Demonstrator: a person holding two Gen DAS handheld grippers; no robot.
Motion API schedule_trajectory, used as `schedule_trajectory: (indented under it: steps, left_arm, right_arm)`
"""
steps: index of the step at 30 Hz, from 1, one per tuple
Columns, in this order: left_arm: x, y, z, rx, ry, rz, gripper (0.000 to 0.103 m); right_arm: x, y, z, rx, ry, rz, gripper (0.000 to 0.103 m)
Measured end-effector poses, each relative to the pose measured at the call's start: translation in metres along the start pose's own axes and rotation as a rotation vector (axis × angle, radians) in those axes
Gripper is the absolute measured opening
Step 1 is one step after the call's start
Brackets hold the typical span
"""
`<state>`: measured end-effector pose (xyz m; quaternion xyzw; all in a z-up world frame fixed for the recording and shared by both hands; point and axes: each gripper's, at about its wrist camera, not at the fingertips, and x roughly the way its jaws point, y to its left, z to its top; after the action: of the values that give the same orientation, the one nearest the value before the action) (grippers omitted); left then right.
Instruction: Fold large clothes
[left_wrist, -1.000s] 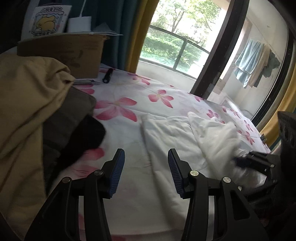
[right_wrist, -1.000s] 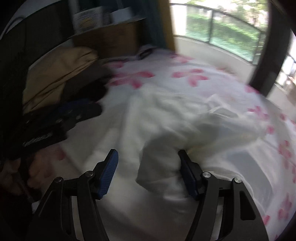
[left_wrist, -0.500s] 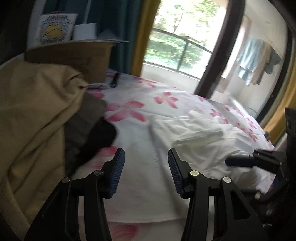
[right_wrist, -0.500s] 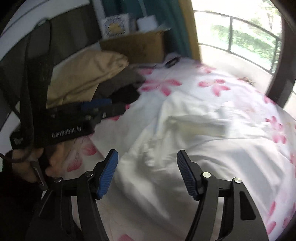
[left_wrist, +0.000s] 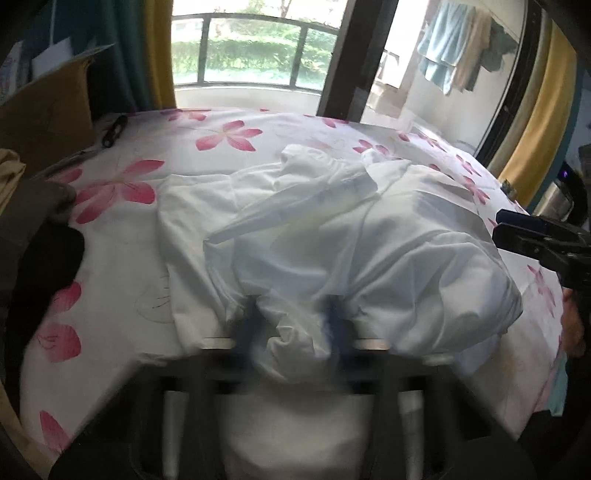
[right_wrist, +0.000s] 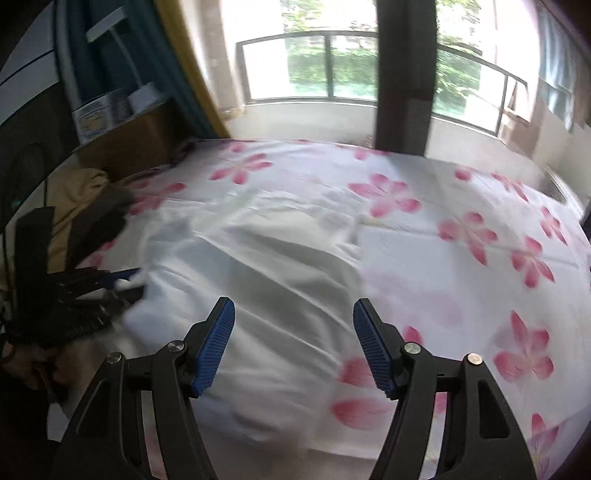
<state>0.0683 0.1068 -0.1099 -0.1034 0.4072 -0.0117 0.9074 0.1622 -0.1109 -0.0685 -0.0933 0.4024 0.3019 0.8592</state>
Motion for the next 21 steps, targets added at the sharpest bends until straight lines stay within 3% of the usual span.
schedule_trajectory:
  steps: [7,11,13,15,16,18,20,21]
  left_arm:
    - [-0.047,0.009,0.001,-0.022,-0.062,0.08,0.004]
    - [-0.047,0.015,-0.016,-0.031,0.008,0.137,0.004]
    - [-0.038,0.02,-0.025,-0.056,0.066,0.136,0.004]
    - [-0.037,0.02,-0.028,-0.067,0.074,0.135,0.005]
    - [-0.037,0.019,-0.025,-0.055,0.08,0.147,0.009]
    - [-0.039,0.016,-0.018,-0.034,0.075,0.162,0.027]
    - [-0.042,0.011,-0.007,0.012,0.047,0.181,0.038]
    - [-0.042,0.008,-0.001,0.041,0.036,0.187,0.038]
  right_arm:
    - [0.016,-0.009,-0.008,-0.007,0.037,0.014,0.067]
    - [0.031,0.002,-0.014,-0.048,0.059,0.049,0.067]
    - [0.039,0.011,-0.015,-0.086,0.072,0.053,0.069]
    - [0.042,0.013,-0.015,-0.097,0.066,0.053,0.071]
    - [0.042,0.013,-0.014,-0.097,0.067,0.06,0.071]
    - [0.04,0.01,-0.013,-0.088,0.068,0.07,0.071]
    - [0.035,0.004,-0.011,-0.063,0.057,0.08,0.071]
    - [0.034,0.002,-0.01,-0.057,0.047,0.079,0.071]
